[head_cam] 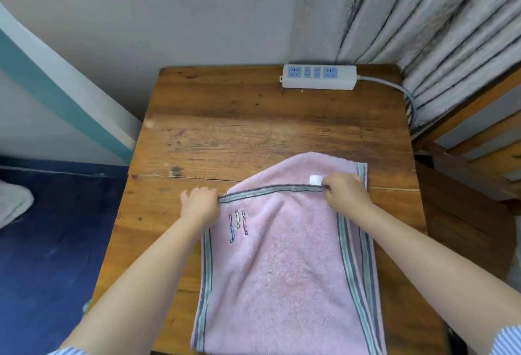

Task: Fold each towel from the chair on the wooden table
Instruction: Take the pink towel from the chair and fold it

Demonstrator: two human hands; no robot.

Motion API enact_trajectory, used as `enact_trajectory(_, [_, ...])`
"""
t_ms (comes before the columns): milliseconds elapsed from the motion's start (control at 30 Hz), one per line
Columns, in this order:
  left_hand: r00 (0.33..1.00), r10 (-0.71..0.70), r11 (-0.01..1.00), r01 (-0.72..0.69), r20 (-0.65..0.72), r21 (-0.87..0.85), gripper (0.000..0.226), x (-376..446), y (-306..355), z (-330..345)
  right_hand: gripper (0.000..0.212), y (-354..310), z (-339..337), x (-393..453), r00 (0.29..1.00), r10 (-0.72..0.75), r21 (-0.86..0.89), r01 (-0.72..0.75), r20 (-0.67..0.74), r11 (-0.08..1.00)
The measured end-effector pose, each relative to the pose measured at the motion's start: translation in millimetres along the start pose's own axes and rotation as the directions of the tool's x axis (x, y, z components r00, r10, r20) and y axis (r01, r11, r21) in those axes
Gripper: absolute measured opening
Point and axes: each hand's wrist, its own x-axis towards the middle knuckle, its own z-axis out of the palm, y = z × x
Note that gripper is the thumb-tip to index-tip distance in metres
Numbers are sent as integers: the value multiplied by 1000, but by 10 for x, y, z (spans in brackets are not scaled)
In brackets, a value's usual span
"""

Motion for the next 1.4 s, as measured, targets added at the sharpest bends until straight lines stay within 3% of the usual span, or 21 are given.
enact_trajectory(100, [966, 139, 896, -216, -219, -388, 18, -65, -82, -268, 19, 123, -284, -47, 999, -50, 268, 51, -9, 962])
enact_trajectory(167, [892, 109, 793, -344, -439, -502, 18, -101, -63, -455, 19, 227, -428, -72, 998, -57, 297, 64, -32, 953])
enact_trajectory(233, [857, 92, 732, -403, -507, -549, 19, -59, 29, -592, 20, 305, -522, -55, 997, -18, 328, 42, -77, 944])
enact_trajectory(367, [937, 58, 817, -242, -344, -523, 32, 281, 298, -641, 25, 426, -469, 184, 990, 97, 236, -71, -99, 969])
enact_trajectory(500, [982, 25, 921, -97, -189, -378, 23, 592, 450, -450, 30, 521, -215, 349, 982, 185, 64, -182, -47, 981])
enact_trajectory(600, [989, 105, 936, -134, -105, -327, 23, 721, 481, -335, 31, 537, -115, 390, 973, 227, -2, -227, -48, 974])
enact_trajectory(767, [980, 201, 936, -195, -9, -293, 21, 858, 495, -340, 18, 550, -214, 405, 968, 231, 42, -236, 98, 971])
enact_trajectory(933, [947, 284, 755, -317, -149, -574, 17, 814, 612, -487, 14, 476, -460, 228, 983, 149, 122, -162, 105, 979])
enact_trajectory(1000, [922, 361, 709, -368, -139, -602, 15, 803, 726, -562, 9, 421, -552, 64, 988, 112, 196, -131, 108, 972])
enact_trajectory(1133, [805, 592, 740, -560, -37, -372, 16, 848, 1035, -602, 5, 341, -590, -375, 995, -18, 142, 4, 103, 990])
enact_trajectory(1233, [752, 656, 747, -633, 65, -202, 28, 891, 1281, -608, 13, 332, -434, -661, 990, -66, 40, 62, 127, 997])
enact_trajectory(1300, [739, 657, 752, -658, 148, -51, 30, 913, 1402, -604, 13, 306, -288, -790, 976, -66, 12, 65, 206, 998])
enact_trajectory(1400, [680, 690, 689, -722, 248, 61, 28, 900, 1533, -559, 13, 303, -64, -929, 931, -17, 133, -34, 365, 991])
